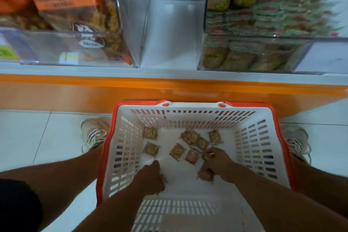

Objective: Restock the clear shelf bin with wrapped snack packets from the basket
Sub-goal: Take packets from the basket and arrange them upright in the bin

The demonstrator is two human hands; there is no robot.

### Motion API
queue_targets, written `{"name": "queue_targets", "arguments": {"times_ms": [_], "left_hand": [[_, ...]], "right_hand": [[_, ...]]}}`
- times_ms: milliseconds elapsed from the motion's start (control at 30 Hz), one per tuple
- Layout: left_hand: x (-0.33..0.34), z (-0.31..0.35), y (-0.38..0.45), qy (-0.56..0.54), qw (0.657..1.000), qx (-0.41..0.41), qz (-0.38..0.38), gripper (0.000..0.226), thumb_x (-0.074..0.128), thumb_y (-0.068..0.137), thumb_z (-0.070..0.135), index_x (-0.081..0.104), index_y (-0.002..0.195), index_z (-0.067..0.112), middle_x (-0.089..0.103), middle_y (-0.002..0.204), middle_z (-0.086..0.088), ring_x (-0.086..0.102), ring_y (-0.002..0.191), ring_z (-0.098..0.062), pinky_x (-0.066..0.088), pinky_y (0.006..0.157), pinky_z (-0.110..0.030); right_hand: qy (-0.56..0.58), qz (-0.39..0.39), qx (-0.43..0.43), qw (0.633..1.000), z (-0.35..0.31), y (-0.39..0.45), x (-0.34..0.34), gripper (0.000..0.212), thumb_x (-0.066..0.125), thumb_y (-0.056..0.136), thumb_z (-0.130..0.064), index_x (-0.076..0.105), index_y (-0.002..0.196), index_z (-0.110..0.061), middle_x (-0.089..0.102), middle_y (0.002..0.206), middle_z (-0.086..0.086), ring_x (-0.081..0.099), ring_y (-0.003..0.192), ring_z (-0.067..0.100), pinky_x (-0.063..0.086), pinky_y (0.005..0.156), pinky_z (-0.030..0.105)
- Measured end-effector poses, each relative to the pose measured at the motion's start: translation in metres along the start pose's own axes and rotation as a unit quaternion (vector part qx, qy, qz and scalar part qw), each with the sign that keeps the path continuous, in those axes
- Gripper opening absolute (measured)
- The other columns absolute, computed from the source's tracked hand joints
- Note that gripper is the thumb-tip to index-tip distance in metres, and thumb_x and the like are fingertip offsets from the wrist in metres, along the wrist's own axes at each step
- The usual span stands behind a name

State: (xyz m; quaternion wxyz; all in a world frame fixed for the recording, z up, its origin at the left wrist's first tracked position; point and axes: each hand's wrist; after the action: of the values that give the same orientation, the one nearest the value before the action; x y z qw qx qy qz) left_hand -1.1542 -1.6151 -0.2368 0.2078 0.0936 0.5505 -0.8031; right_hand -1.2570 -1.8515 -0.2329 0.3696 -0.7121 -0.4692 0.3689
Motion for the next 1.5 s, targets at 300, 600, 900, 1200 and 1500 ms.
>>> {"name": "queue_targets", "arguments": {"times_ms": [300, 600, 900, 1200, 1500], "left_hand": [[-0.046, 0.09, -0.045, -0.478, 0.862, 0.07, -0.155, 0.034, 0.063, 0.077, 0.027, 0.077, 0.104, 0.011, 0.074, 0.093, -0.016, 0.073, 0.083, -0.025, 0.06, 0.073, -0.038], [-0.111, 0.158, -0.14, -0.642, 0.721, 0.173, -0.197, 0.052, 0.083, 0.073, 0.038, 0.075, 0.114, 0.006, 0.074, 0.102, -0.015, 0.075, 0.083, -0.026, 0.065, 0.063, -0.037], [-0.177, 0.233, -0.236, -0.541, 0.735, 0.339, -0.228, 0.033, 0.091, 0.067, 0.013, 0.079, 0.097, 0.005, 0.075, 0.098, -0.017, 0.075, 0.094, -0.029, 0.062, 0.087, -0.043], [-0.202, 0.28, -0.243, -0.438, 0.792, 0.386, -0.18, 0.05, 0.091, 0.069, 0.033, 0.076, 0.112, 0.015, 0.069, 0.123, -0.018, 0.069, 0.111, -0.031, 0.061, 0.09, -0.046], [-0.206, 0.299, -0.231, -0.412, 0.79, 0.405, -0.204, 0.051, 0.047, 0.1, 0.061, 0.072, 0.122, 0.023, 0.071, 0.126, -0.012, 0.072, 0.108, -0.026, 0.061, 0.081, -0.045]], "right_hand": [[0.131, -0.175, -0.089, 0.972, -0.115, -0.093, 0.006, 0.043, 0.068, 0.078, 0.019, 0.061, 0.11, -0.008, 0.068, 0.098, 0.02, 0.07, 0.087, 0.03, 0.056, 0.074, 0.04], [-0.116, 0.054, -0.422, 0.898, -0.203, -0.234, -0.005, 0.038, 0.07, 0.079, 0.002, 0.063, 0.101, -0.029, 0.069, 0.099, -0.009, 0.065, 0.088, 0.005, 0.052, 0.07, 0.018], [-0.101, 0.125, -0.622, 0.766, -0.253, -0.308, -0.05, 0.038, 0.069, 0.091, -0.011, 0.056, 0.113, -0.04, 0.064, 0.107, -0.027, 0.059, 0.103, -0.012, 0.046, 0.077, 0.005], [-0.022, 0.162, -0.679, 0.715, -0.262, -0.291, -0.074, 0.041, 0.071, 0.091, -0.011, 0.056, 0.125, -0.03, 0.062, 0.117, -0.027, 0.061, 0.109, -0.009, 0.047, 0.083, 0.005], [-0.049, 0.177, -0.67, 0.72, -0.263, -0.287, -0.089, 0.051, 0.072, 0.089, -0.004, 0.059, 0.12, -0.043, 0.063, 0.118, -0.026, 0.061, 0.111, -0.006, 0.049, 0.081, 0.006]]}}
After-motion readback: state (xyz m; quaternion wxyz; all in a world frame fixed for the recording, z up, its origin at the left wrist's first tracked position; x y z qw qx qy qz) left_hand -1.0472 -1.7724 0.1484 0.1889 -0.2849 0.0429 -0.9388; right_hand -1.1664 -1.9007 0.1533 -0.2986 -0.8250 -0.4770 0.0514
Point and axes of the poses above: each hand's wrist, its own y-axis towards the middle knuckle, its own x-axis out of the palm, z = x × y
